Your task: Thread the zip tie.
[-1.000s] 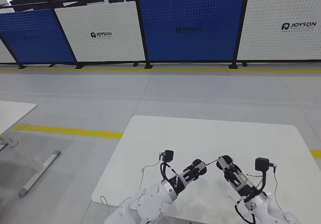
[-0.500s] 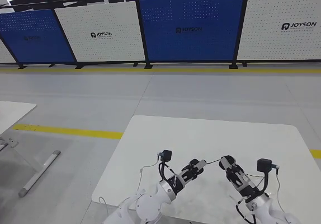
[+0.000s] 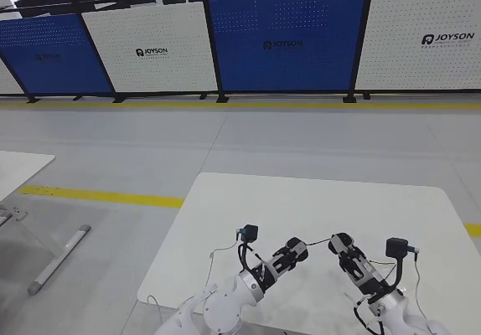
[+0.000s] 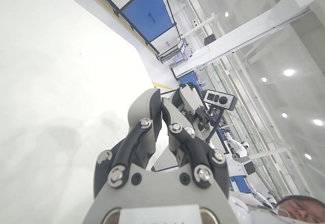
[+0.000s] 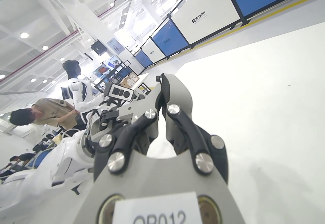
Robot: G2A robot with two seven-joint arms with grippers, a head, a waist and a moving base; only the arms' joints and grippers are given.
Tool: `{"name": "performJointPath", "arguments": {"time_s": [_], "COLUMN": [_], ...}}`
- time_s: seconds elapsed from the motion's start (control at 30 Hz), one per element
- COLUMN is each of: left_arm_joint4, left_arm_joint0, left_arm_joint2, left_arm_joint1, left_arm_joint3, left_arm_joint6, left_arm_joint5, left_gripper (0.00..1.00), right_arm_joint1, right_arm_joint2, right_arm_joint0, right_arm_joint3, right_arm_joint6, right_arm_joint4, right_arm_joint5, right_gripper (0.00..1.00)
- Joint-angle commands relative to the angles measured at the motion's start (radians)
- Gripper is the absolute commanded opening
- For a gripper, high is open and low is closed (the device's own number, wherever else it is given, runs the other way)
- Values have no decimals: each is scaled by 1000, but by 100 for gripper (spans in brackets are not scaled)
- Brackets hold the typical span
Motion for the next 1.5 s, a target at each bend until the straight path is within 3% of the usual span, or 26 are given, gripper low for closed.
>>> {"name": "performJointPath", "arguments": {"time_s": [0.0,0.67,0.7,0.77,0.83,0.87,0.9,0.93,0.97,1.13,1.27,1.47], "left_arm_joint4": [0,7,5,3,2,1,1,0,-2,-34,-75,-58], "left_arm_joint0": [-1,4,3,1,1,1,1,2,3,-6,-8,-6], "left_arm_joint2": [0,0,-1,-1,-1,-1,-1,-2,-3,-13,-24,-31], "left_arm_joint1": [0,-2,-3,-3,-4,-4,-4,-4,-4,-8,-10,-6], "left_arm_joint3": [0,-13,-10,-7,-6,-5,-4,-4,-3,11,10,-4], "left_arm_joint6": [-1,-13,-13,-13,-14,-13,-12,-11,-10,8,19,-24], "left_arm_joint5": [0,-8,-7,-7,-8,-9,-9,-10,-9,27,24,40], "left_gripper": [0,0,0,0,0,0,0,0,0,0,0,0], "right_arm_joint1": [-1,-10,-10,-11,-11,-12,-12,-12,-13,-10,-4,-1], "right_arm_joint2": [1,5,6,8,9,9,10,11,12,32,46,49], "right_arm_joint0": [0,3,2,1,1,0,0,-1,-3,-20,-40,-45], "right_arm_joint3": [0,-5,-6,-6,-6,-6,-6,-7,-9,-3,-12,-26], "right_arm_joint6": [3,50,52,54,56,57,57,57,55,45,58,81], "right_arm_joint4": [-1,9,10,11,11,11,11,11,11,29,53,90], "right_arm_joint5": [0,-6,-6,-6,-6,-6,-6,-6,-6,-6,-6,-6], "right_gripper": [0,0,6,0,11,39,49,79,100,100,100,100]}}
